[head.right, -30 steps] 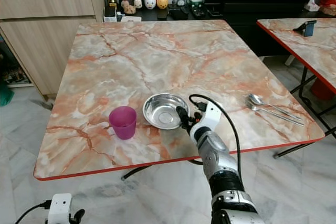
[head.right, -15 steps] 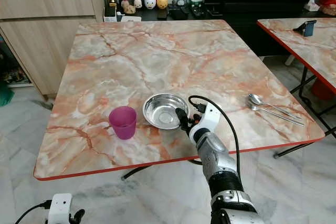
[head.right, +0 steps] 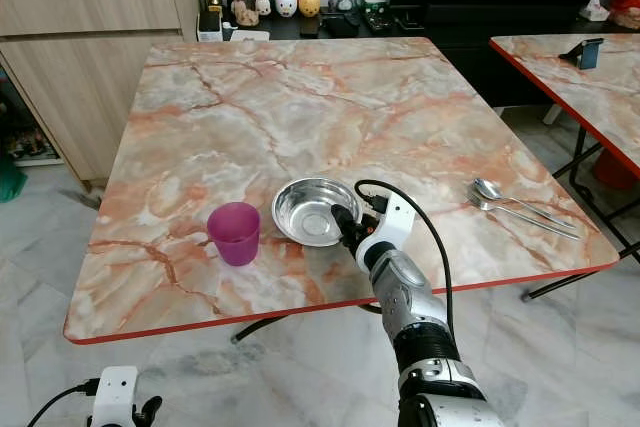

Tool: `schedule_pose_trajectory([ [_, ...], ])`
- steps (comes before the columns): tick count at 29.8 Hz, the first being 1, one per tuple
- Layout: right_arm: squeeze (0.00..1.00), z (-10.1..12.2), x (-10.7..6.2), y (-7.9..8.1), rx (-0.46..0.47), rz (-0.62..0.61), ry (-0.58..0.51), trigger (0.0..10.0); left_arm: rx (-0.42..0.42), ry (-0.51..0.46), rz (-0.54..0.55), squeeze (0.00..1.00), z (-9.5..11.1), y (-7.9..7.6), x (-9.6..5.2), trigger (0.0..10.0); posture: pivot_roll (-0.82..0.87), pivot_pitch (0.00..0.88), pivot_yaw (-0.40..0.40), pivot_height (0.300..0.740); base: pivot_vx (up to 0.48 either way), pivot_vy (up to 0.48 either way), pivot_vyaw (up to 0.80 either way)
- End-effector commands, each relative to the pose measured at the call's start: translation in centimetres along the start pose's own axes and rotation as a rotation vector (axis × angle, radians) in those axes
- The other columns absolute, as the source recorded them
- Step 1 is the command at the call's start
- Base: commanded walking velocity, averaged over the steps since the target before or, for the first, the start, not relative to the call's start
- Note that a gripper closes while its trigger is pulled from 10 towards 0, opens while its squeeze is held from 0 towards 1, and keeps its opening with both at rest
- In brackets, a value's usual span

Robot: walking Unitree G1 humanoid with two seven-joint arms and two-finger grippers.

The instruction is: Setting the table

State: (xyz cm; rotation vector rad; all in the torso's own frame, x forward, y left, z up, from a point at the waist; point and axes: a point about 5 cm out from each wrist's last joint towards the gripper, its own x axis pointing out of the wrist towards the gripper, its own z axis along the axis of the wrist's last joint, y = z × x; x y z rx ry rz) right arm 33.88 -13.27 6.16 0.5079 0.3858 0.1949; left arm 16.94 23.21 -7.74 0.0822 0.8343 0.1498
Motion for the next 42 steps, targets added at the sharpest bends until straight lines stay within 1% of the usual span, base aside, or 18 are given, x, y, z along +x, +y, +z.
schedule_pose_trajectory([
  [1,0.0,0.5,0.1,0.1,0.001,0.002,-0.012,3.6,0.006,0.03,-0.004,0.0,-0.5,-0.2,-0.1,10.0,0.01,0.0,-0.068,0.74,0.0,0.0,0.0],
  [2,0.0,0.5,0.1,0.0,0.0,0.001,-0.011,9.2,0.004,0.032,-0.005,0.0,-0.5,-0.2,-0.1,10.0,0.01,0.0,-0.068,0.74,0.0,0.0,0.0],
  [3,0.0,0.4,0.1,0.0,-0.001,-0.004,-0.008,10.0,0.005,0.033,-0.005,0.0,-0.6,-0.2,-0.1,10.0,0.01,0.0,-0.068,0.74,0.0,0.0,0.0],
  [9,0.0,0.3,0.1,-0.1,0.002,-0.007,0.0,10.0,0.005,0.034,-0.002,0.0,-0.6,0.0,-0.1,10.0,0.01,0.0,-0.068,0.74,0.0,0.0,0.0],
  [10,0.0,0.3,0.1,0.0,0.003,-0.005,0.0,6.9,0.005,0.033,-0.001,0.0,-0.6,0.0,-0.1,10.0,0.01,0.0,-0.067,0.74,0.0,0.0,0.0],
  [11,0.0,0.3,0.2,0.0,0.004,-0.001,-0.004,0.0,0.006,0.031,-0.001,0.0,-0.7,0.0,-0.2,10.0,0.01,0.0,-0.067,0.74,0.0,0.0,0.0],
  [26,0.0,0.5,0.2,0.4,0.006,0.011,-0.024,0.0,0.01,0.021,-0.004,0.0,-0.5,-0.3,-0.1,10.0,0.01,0.0,-0.067,0.74,0.0,0.0,0.0],
  [32,0.0,0.6,0.2,0.4,0.001,-0.003,-0.034,0.0,0.012,0.02,-0.007,0.0,-0.4,-0.4,-0.1,10.0,0.01,0.0,-0.067,0.74,0.0,0.0,0.0],
  [36,0.0,1.1,0.2,0.0,0.003,-0.034,-0.073,0.0,0.013,0.02,-0.007,0.0,-0.3,-0.3,0.0,10.0,0.01,0.0,-0.068,0.74,0.0,0.0,0.0],
  [37,0.0,2.2,0.0,-0.4,0.016,-0.077,-0.146,0.0,0.013,0.019,-0.006,0.0,-0.3,-0.2,0.0,10.0,0.02,0.0,-0.068,0.74,0.0,0.0,0.0],
  [39,0.0,2.4,-0.1,-0.6,0.018,-0.093,-0.166,0.0,0.013,0.019,-0.006,0.0,-0.2,-0.2,0.0,10.0,0.02,0.0,-0.068,0.74,0.0,0.0,0.0],
  [40,0.0,3.3,-0.3,-1.1,0.015,-0.129,-0.221,0.0,0.013,0.02,-0.006,0.0,-0.2,-0.2,0.0,10.0,0.02,0.0,-0.068,0.74,0.0,0.0,0.0],
  [42,0.0,4.3,-0.7,-1.5,0.015,-0.165,-0.288,0.0,0.014,0.021,-0.006,0.0,-0.2,-0.2,0.0,10.0,0.01,0.0,-0.066,0.74,0.0,0.0,0.0],
])
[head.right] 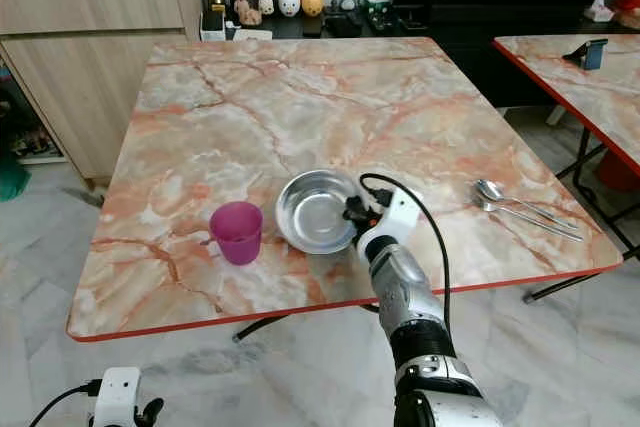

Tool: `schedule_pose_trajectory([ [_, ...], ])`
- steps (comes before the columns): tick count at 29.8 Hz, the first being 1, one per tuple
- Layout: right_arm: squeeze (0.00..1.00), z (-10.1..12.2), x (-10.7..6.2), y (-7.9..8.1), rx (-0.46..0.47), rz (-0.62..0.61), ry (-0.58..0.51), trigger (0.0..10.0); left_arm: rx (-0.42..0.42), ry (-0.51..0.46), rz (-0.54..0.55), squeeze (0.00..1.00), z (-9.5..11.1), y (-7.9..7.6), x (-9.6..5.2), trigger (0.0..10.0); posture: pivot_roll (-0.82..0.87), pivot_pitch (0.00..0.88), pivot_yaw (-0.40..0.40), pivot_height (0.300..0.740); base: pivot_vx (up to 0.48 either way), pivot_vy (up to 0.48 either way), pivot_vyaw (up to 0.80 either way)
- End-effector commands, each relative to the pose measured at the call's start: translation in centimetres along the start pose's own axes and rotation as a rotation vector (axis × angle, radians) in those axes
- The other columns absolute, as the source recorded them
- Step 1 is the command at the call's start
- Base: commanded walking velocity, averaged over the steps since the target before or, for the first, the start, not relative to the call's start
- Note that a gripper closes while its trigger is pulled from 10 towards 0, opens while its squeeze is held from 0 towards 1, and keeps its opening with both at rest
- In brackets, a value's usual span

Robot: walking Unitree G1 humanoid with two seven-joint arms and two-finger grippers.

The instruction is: Setting the table

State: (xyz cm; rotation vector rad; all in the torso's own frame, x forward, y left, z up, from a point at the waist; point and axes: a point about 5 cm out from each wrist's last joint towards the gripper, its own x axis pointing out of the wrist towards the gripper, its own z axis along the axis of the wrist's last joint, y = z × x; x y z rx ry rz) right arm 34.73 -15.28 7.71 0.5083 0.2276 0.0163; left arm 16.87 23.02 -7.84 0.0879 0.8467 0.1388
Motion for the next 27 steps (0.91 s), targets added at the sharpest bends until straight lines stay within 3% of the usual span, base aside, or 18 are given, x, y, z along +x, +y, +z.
schedule_pose_trajectory([
  [1,0.0,1.8,0.0,-0.5,0.005,-0.035,-0.092,0.0,0.003,0.009,0.002,0.0,-0.1,0.0,0.0,10.0,0.01,0.0,-0.066,0.74,0.0,0.0,0.0],
  [2,0.0,2.3,0.0,-0.6,0.023,-0.044,-0.127,0.0,0.004,0.01,0.002,0.0,-0.1,0.1,0.0,10.0,0.01,0.0,-0.066,0.74,0.0,0.0,0.0],
  [4,0.0,3.4,-0.2,-0.8,0.04,-0.044,-0.202,10.0,0.007,0.011,0.001,0.0,-0.2,0.0,0.0,10.0,0.01,0.0,-0.066,0.74,0.0,0.0,0.0],
  [8,0.0,4.4,-0.4,-0.6,0.104,-0.007,-0.284,10.0,0.017,0.014,-0.003,0.0,-0.3,0.0,-0.1,10.0,0.01,0.0,-0.064,0.74,0.0,0.0,0.0],
  [10,0.0,5.3,-0.7,0.2,0.179,0.063,-0.361,10.0,0.02,0.018,-0.002,0.0,-0.6,0.0,-0.2,10.0,0.01,0.0,-0.062,0.74,0.0,0.0,0.0],
  [14,0.0,6.1,-1.0,1.1,0.25,0.142,-0.413,10.0,0.017,0.027,0.005,0.0,-1.0,0.2,-0.3,10.0,0.01,0.0,-0.061,0.74,0.0,0.0,0.0],
  [17,0.0,6.5,-1.3,2.0,0.215,0.21,-0.441,10.0,-0.007,0.054,0.031,0.0,-1.8,0.7,-0.6,10.0,0.01,0.0,-0.06,0.74,0.0,0.0,0.0],
  [22,0.0,6.5,-1.4,2.0,0.196,0.211,-0.444,10.0,-0.076,0.083,0.074,0.0,-2.7,1.4,-0.9,10.0,0.02,0.0,-0.061,0.74,0.0,0.0,0.0],
  [27,0.0,6.6,-1.4,1.9,0.181,0.199,-0.449,10.0,-0.058,0.1,0.07,0.0,-3.1,1.6,-1.1,10.0,0.02,0.0,-0.061,0.74,0.0,0.0,0.23],
])
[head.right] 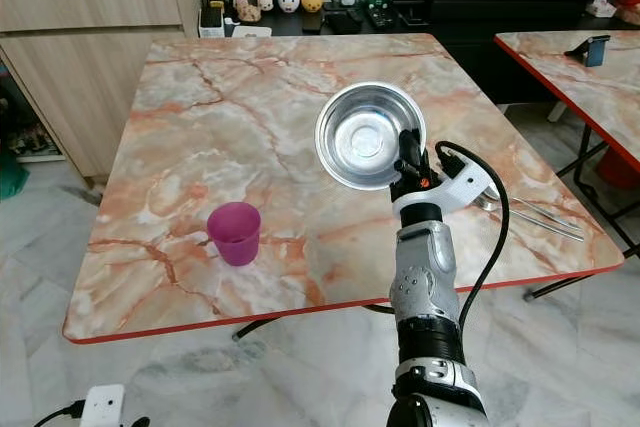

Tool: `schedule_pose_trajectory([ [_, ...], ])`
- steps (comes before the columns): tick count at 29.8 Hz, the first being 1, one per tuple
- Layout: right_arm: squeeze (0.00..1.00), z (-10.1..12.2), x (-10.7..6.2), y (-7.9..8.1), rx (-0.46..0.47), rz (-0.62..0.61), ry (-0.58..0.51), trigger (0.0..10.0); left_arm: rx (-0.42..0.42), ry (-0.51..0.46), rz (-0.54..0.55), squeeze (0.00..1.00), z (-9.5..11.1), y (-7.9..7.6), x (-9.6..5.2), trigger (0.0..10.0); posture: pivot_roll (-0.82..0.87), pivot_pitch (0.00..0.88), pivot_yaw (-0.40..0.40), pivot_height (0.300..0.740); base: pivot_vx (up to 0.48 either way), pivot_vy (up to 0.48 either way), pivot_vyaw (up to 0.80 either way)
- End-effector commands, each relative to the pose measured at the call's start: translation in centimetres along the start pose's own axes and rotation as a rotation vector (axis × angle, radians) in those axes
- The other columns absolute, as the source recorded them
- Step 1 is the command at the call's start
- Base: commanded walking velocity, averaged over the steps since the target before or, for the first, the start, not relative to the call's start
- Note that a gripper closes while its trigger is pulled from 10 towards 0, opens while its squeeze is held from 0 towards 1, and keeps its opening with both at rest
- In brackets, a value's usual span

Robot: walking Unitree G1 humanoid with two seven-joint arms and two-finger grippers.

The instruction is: Setting the table

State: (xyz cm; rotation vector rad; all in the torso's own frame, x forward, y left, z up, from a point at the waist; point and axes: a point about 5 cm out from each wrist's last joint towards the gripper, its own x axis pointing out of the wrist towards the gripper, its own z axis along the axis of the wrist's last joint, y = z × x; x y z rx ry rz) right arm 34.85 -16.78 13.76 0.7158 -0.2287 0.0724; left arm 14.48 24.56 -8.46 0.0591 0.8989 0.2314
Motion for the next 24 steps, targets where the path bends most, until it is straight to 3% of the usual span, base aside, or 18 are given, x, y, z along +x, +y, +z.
schedule_pose_trajectory([
  [1,0.0,0.7,0.2,0.3,-0.037,0.01,-0.03,10.0,0.006,0.041,0.001,0.0,-1.0,0.0,-0.2,10.0,0.02,0.0,-0.061,0.74,0.0,-0.262,0.8],
  [7,0.0,0.6,0.3,0.8,-0.043,0.042,-0.03,10.0,0.016,0.042,-0.004,0.0,-1.0,-0.1,-0.2,10.0,0.02,0.0,-0.06,0.74,0.0,-0.454,0.64],
  [24,0.0,1.0,0.6,1.4,-0.058,0.049,-0.042,10.0,0.055,0.027,-0.024,0.0,0.1,-0.4,0.2,10.0,0.01,0.0,-0.057,0.74,0.0,-0.472,0.0],
])
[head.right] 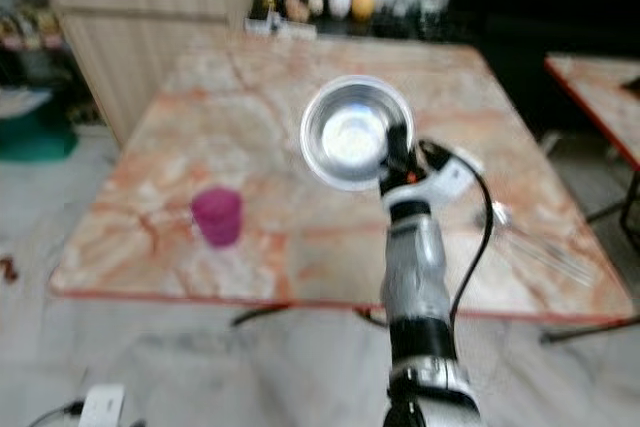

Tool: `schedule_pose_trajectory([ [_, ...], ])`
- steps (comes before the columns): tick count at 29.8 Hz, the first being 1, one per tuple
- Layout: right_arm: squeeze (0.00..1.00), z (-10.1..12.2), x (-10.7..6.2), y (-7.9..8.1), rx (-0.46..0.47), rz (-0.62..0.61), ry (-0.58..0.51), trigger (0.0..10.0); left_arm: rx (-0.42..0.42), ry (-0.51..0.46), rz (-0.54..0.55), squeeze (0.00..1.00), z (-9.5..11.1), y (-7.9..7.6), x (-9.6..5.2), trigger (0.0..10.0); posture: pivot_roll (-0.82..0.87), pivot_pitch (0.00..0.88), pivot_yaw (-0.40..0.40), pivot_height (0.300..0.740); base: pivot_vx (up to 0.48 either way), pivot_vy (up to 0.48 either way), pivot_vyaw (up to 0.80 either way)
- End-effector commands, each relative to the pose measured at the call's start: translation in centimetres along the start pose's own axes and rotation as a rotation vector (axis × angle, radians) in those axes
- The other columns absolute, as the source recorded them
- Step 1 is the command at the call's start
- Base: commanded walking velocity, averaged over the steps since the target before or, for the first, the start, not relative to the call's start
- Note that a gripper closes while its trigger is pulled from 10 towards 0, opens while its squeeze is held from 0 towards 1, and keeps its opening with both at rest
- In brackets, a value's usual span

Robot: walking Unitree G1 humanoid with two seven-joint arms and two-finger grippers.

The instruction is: Setting the table

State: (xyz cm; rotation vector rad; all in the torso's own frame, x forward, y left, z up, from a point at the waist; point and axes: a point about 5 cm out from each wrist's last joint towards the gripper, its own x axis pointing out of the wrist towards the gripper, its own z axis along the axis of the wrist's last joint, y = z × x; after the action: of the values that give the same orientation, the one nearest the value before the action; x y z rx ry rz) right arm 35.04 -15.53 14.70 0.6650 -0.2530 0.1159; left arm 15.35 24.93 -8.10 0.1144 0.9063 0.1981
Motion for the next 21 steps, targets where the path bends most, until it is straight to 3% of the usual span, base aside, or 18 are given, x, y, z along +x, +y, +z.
schedule_pose_trajectory([
  [1,0.0,1.14,0.26,-0.21,-0.013,-0.007,-0.038,10.0,-0.009,0.027,-0.019,0.0,-0.73,-0.75,-0.14,10.0,0.01,0.0,-0.057,0.74,0.0,-0.472,0.0],
  [21,0.0,1.21,0.46,-0.23,-0.021,-0.02,-0.036,10.0,0.008,0.015,-0.036,0.0,-0.58,-1.26,-0.12,10.0,0.0,0.0,-0.05,0.74,0.0,-0.472,0.11],
])
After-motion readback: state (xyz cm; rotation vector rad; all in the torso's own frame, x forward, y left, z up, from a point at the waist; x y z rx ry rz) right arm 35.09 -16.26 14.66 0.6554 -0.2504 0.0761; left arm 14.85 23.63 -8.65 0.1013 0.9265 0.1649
